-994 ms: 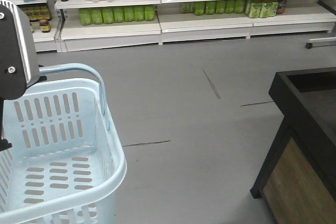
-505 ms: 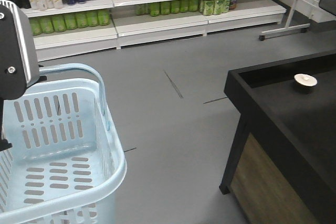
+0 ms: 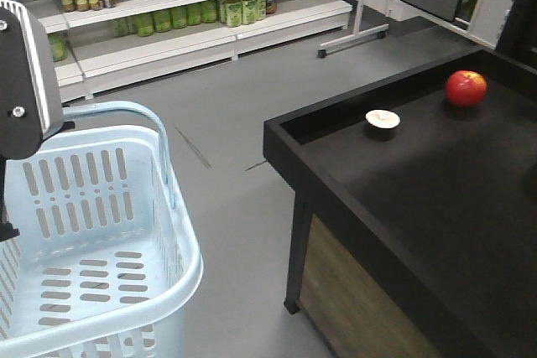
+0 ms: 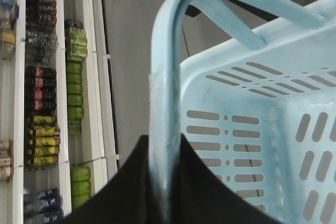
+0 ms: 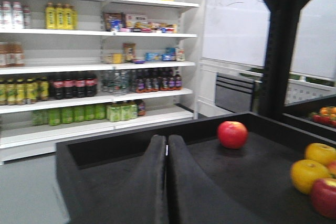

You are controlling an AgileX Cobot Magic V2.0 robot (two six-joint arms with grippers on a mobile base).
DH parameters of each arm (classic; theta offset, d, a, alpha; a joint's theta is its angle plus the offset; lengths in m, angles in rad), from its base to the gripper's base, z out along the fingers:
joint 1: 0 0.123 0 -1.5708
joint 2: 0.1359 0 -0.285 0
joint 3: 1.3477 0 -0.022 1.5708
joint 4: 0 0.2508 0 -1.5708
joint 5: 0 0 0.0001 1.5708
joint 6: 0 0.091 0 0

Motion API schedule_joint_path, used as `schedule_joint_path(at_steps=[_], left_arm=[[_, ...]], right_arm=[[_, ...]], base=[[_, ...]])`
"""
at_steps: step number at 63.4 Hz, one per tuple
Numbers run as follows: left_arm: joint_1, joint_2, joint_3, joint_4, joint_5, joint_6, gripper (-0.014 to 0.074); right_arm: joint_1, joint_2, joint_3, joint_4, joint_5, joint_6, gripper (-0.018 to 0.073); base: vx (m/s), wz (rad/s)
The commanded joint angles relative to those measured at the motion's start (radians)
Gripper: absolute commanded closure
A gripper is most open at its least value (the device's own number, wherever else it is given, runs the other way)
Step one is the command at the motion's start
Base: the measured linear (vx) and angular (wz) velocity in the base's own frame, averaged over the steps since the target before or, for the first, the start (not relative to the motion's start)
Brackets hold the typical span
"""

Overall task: Pick three apples into basket with both arms
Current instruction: 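Turn the base toward the table with loose apples and oranges, then drive alongside the fruit table, basket held in the left gripper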

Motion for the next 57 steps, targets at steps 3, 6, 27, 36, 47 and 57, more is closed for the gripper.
schedule_joint_path(at_steps=[3,6,27,36,47,57], left_arm=[[-0.001,-0.016,-0.032,0.006,-0.077,-0.013,0.0603],[-0.001,-0.016,-0.032,0.006,-0.077,-0.013,0.0603],[-0.001,-0.016,-0.032,0.006,-0.077,-0.013,0.0603],[-0.001,-0.016,-0.032,0.006,-0.077,-0.013,0.0603],[-0.001,-0.016,-0.032,0.006,-0.077,-0.013,0.0603],[-0.001,-0.010,-0.032,0.006,-0.074,-0.013,0.0603]], right_arm=[[-0.005,-0.010,0.015,-0.006,-0.067,-0.001,0.0566],[-0.005,-0.010,0.015,-0.006,-0.067,-0.001,0.0566],[-0.005,-0.010,0.015,-0.006,-0.067,-0.001,0.0566],[-0.005,-0.010,0.015,-0.006,-0.067,-0.001,0.0566],[-0.005,-0.010,0.015,-0.006,-0.067,-0.001,0.0566],[-0.005,-0.010,0.015,-0.006,-0.067,-0.001,0.0566]], base=[[0.11,-0.43],[0.11,-0.42],[0.11,-0.43],[0.11,-0.44],[0.12,-0.45],[0.11,-0.42]])
